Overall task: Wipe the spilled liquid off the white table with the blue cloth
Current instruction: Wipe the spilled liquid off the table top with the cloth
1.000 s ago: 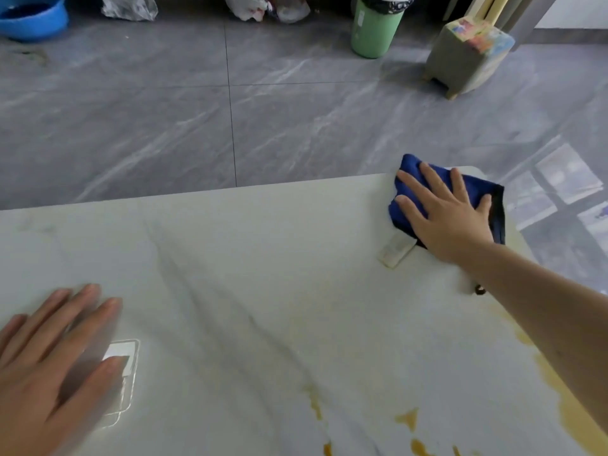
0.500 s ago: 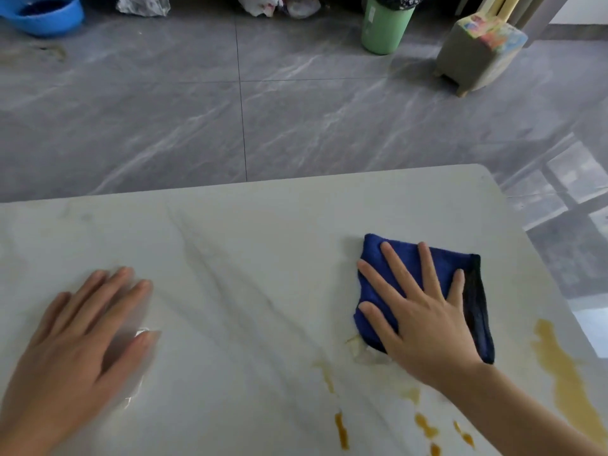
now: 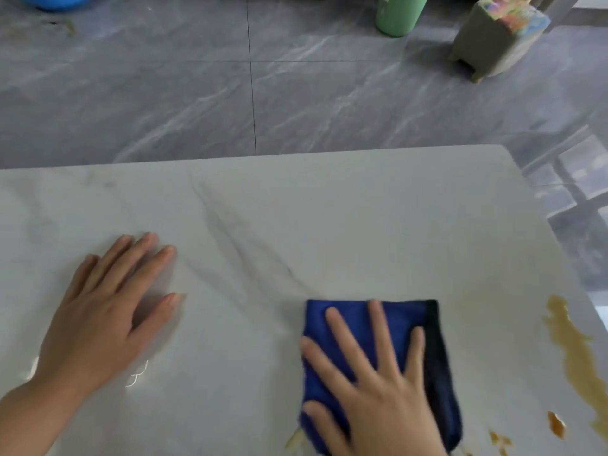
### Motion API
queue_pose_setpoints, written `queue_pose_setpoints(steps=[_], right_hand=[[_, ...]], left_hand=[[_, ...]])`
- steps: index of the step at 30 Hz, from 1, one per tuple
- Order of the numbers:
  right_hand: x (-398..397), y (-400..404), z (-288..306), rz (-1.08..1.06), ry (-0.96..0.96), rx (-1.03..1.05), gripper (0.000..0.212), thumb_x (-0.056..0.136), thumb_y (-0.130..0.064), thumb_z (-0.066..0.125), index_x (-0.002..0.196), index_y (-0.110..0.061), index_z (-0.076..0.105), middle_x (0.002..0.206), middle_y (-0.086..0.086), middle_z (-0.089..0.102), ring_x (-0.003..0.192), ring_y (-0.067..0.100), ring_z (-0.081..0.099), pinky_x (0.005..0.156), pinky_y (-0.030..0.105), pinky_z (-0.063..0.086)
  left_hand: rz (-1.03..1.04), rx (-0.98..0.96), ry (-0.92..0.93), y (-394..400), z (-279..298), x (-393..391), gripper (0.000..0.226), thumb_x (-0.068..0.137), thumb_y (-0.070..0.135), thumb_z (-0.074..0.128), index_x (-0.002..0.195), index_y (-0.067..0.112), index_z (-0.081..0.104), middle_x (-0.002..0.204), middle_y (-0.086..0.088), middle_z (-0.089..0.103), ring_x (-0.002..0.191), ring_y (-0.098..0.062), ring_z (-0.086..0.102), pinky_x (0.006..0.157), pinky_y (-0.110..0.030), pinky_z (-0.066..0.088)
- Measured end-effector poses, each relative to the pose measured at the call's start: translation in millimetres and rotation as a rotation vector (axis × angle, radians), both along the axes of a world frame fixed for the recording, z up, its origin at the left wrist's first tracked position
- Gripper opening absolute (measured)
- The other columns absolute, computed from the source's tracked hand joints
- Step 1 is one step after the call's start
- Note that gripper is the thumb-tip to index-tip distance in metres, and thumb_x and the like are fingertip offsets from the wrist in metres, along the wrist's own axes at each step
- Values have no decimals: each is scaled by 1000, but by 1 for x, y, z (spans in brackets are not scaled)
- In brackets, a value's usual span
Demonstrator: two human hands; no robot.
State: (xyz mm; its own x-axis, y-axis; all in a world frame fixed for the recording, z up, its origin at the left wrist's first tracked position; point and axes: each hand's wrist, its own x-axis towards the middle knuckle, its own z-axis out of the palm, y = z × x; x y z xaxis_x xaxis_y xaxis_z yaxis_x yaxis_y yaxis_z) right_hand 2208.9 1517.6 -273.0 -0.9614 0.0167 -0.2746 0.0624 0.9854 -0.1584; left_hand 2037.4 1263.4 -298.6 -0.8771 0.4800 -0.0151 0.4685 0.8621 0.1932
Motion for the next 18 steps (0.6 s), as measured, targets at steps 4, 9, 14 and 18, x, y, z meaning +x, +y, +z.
queue_pose_setpoints(steps=[4,9,14,18], right_hand=[[-45,-11,-5,24,69,31,54,85,-62,30,135,-44,37,150,-8,32,137,42,25,93,77,21],[-60,31,-14,-184,64,107,60,83,-63,-4,142,-48,-4,157,-13,-4,143,30,-16,105,69,0],[13,-13,-10,-87,65,17,58,80,-61,36,134,-40,40,149,-1,36,136,44,25,94,74,25],[20,-54,-14,169,75,-6,43,89,-58,33,130,-47,41,141,-6,44,131,42,34,89,71,31]], left_hand=[[2,10,4,1,1,1,70,87,65,16,137,24,42,148,-1,37,138,-21,26,110,-42,17],[14,12,7,1,1,2,63,83,54,29,137,25,41,148,-1,36,139,-19,23,111,-42,16],[-2,2,14,1,-1,0,69,87,64,16,138,24,40,148,-3,37,138,-21,24,110,-44,18],[8,3,10,1,0,1,69,87,65,15,138,25,39,147,-3,37,138,-22,25,109,-43,17]])
